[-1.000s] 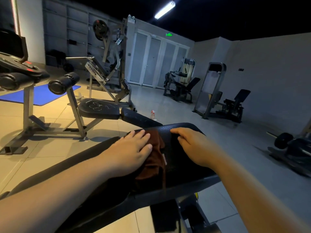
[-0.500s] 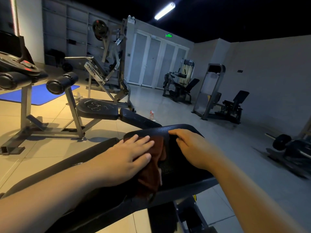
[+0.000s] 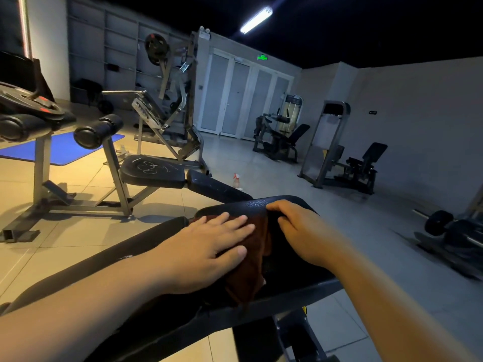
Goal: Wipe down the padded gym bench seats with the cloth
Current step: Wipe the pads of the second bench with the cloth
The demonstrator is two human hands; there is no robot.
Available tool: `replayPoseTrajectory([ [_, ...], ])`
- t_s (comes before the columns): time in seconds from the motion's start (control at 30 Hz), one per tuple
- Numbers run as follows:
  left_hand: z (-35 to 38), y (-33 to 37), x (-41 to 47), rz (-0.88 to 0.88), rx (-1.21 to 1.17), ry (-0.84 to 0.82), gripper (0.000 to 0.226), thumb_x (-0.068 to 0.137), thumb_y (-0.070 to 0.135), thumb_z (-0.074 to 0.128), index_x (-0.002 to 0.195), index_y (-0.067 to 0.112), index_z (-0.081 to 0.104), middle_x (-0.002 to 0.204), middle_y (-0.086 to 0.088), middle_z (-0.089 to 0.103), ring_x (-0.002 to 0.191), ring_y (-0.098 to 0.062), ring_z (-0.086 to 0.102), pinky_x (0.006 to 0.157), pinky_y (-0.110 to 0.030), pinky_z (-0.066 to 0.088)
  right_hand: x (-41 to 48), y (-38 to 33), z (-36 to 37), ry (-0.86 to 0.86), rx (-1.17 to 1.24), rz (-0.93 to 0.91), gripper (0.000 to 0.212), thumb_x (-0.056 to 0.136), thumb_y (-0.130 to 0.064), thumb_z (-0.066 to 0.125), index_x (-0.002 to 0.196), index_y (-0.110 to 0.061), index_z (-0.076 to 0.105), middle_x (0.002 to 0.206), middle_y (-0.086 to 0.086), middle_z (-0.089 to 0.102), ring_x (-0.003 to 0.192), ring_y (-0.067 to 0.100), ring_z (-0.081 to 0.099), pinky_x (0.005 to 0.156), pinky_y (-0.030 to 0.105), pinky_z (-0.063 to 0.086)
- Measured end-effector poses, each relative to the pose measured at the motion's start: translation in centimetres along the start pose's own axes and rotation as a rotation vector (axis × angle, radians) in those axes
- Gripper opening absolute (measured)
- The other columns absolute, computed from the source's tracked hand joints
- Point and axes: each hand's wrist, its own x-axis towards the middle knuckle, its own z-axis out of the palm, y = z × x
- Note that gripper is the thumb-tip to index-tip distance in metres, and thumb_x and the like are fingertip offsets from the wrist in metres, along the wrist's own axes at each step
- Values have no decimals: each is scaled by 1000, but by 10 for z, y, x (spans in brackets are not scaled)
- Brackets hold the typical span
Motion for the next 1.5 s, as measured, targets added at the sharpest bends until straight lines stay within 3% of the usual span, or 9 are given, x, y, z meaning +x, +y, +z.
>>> replayPoseTrajectory([
  [0.2,-8,-2,57,-303,88,-46,60,104,56,14,159,33,3,166,11,-8,154,-24,-5,123,-52,4,1,-2,-4,-20,27,31,41,106,-25,36,144,-39,45,146,-11,51,124,11,53,103,34,46],
  [0.37,6,40,49,-78,130,-58,59,102,60,13,155,43,-5,163,21,-12,152,-13,-15,122,-56,-3,-1,-3,-3,3,50,25,34,105,-22,35,127,-42,50,126,-6,62,108,12,59,97,40,50],
  [0.5,8,25,-1,65,109,-19,57,100,64,18,152,55,-4,159,32,-13,146,2,-21,122,-36,-12,-3,0,-1,20,30,30,34,106,-25,34,132,-42,47,131,-8,60,110,11,59,98,41,50],
  [0.63,2,5,-12,-53,20,19,58,100,62,20,154,49,6,160,30,-7,148,4,-13,122,-29,-7,-3,-1,0,23,5,37,35,106,-27,34,134,-45,45,126,-11,61,103,10,60,94,41,52],
  [0.77,-7,-2,42,-264,39,-26,60,104,56,17,159,34,5,166,13,-4,153,-15,-3,124,-48,4,-4,-4,-2,-1,13,62,37,106,-28,33,138,-43,44,127,-11,61,103,11,61,94,42,52],
  [0.87,-3,15,60,-222,99,-34,61,103,58,15,158,36,0,165,15,-8,153,-17,-6,122,-56,3,-4,-5,-4,6,29,49,36,106,-27,35,137,-40,47,133,-10,59,110,10,58,97,38,50],
  [1.13,3,1,-8,138,-90,35,49,100,61,30,147,61,19,155,41,3,144,15,-10,119,-28,-9,-7,-6,-4,22,-6,39,36,107,-25,34,136,-40,47,129,-10,60,104,9,58,92,35,50],
  [1.37,-4,7,54,-275,32,-35,58,103,57,17,157,41,5,166,13,-5,153,-18,-5,122,-57,0,-3,-6,-3,12,-3,74,37,106,-25,34,137,-41,46,133,-8,59,106,14,60,95,42,51],
  [1.5,10,46,38,-42,147,-24,59,103,58,16,156,42,-2,164,15,-11,152,-14,-13,122,-55,-5,-3,-3,-2,14,22,66,35,104,-23,35,132,-40,50,127,-4,62,108,14,59,97,43,50],
])
